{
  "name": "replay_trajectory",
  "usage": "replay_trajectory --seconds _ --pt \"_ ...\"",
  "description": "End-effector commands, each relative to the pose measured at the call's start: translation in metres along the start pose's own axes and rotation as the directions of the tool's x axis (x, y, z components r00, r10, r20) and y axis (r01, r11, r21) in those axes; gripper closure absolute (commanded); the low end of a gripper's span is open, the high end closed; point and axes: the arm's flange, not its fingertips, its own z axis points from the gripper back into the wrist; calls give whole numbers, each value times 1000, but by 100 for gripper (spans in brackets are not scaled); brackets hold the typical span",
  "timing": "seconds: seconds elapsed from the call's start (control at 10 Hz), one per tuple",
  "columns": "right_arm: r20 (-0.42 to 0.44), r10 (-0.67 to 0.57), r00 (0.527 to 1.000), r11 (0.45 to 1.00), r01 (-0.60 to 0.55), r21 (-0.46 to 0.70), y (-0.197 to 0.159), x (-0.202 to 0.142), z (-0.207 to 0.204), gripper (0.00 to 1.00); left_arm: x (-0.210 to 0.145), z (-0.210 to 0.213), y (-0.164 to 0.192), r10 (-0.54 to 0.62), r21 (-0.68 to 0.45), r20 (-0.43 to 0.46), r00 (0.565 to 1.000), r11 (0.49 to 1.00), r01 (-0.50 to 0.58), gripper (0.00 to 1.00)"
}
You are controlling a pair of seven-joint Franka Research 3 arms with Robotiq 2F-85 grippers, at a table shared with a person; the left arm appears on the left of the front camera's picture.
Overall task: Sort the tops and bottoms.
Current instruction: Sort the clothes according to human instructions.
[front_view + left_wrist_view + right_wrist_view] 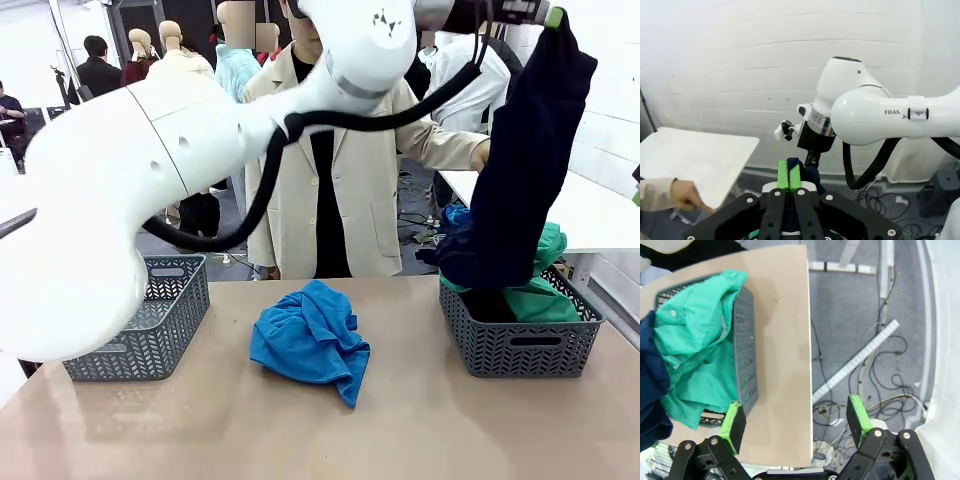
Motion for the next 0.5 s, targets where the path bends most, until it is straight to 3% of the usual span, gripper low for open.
replay_trajectory --seconds 0.0,0.2,0.4 --pt "-9 2 1000 1000 -3 -9 2 -1 -1 0 -4 -56 50 101 -84 34 994 992 -97 100" --pt "-9 2 1000 1000 -3 -9 2 -1 -1 0 -67 -86 70 235 -104 -23 972 966 -236 100" --pt "-9 2 1000 1000 -3 -9 2 -1 -1 0 -123 -113 74 283 -145 -105 953 944 -297 100"
